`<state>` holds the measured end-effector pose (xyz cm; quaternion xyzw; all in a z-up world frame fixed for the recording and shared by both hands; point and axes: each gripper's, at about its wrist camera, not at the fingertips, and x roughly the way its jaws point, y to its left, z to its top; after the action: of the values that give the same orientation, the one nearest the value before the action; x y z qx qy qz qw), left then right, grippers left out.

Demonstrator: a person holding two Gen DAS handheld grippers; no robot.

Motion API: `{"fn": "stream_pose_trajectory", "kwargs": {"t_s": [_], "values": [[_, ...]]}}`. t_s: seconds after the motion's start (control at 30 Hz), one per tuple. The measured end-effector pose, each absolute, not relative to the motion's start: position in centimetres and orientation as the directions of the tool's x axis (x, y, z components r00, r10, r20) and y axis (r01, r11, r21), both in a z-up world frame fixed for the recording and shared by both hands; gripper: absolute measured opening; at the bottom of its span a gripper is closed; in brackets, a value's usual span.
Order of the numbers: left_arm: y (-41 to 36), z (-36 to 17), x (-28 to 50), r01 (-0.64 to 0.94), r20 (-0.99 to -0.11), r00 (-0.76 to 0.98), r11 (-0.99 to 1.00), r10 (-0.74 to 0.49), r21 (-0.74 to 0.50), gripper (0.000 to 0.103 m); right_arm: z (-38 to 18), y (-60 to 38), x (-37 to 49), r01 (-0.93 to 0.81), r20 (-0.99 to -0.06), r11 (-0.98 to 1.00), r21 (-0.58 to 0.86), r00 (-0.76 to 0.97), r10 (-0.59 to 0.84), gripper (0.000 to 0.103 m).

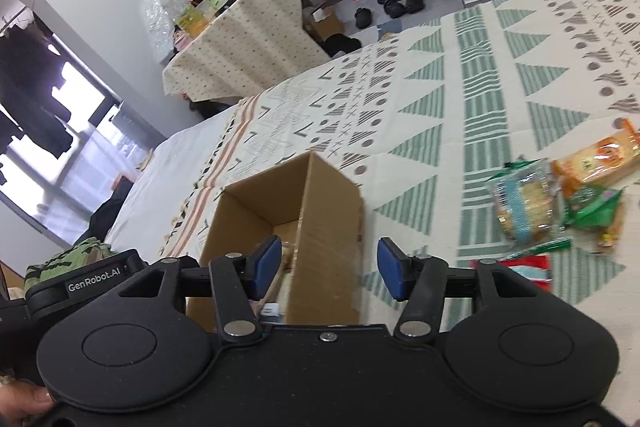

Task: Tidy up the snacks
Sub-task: 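Carry both snacks over the cardboard box and open both grippers to drop them, then grasp the red-white candy bar with the left gripper while the right grasps the peanut pack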

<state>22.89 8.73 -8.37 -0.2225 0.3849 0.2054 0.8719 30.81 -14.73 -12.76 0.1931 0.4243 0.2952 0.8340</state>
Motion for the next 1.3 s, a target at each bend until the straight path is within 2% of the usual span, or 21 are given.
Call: {"fn": "stream_pose_trajectory", "kwargs": {"t_s": [0.1, 0.23, 0.43, 0.67, 0.9, 1.3], "values": [[8.0, -8.3, 23.0, -0.524, -0.764, 0.624, 0.813, 0.164, -0.254, 0.092, -12.5, -15.5, 30.6, -0.326, -0.595, 0.763, 0.558, 0.483, 0.642, 0.066], [7.4, -8.1, 22.7, -0.536, -0.736, 0.662, 0.775, 0.142, -0.333, 0.095, -12.2, -16.8, 30.6, -0.324, -0.591, 0.772, 0.547, 0.504, 0.630, 0.084], [5.2, -7.8, 23.4, -0.512, -0.741, 0.658, 0.802, 0.135, -0.308, 0.096, -11.5, -20.0, 31.3, -0.296, -0.562, 0.782, 0.549, 0.562, 0.607, 0.097], [2.7, -8.1, 24.3, -0.474, -0.760, 0.639, 0.838, 0.118, -0.269, 0.096, -12.4, -23.6, 32.3, -0.204, -0.598, 0.821, 0.533, 0.596, 0.536, 0.099], [-0.1, -8.4, 25.4, -0.434, -0.767, 0.634, 0.868, 0.104, -0.241, 0.096, -13.0, -26.6, 31.9, -0.195, -0.631, 0.862, 0.469, 0.609, 0.481, 0.103], [-3.3, -8.7, 27.0, -0.385, -0.772, 0.632, 0.893, 0.070, -0.234, 0.096, -14.6, -30.9, 32.4, -0.140, -0.642, 0.856, 0.498, 0.603, 0.472, 0.103]]}}
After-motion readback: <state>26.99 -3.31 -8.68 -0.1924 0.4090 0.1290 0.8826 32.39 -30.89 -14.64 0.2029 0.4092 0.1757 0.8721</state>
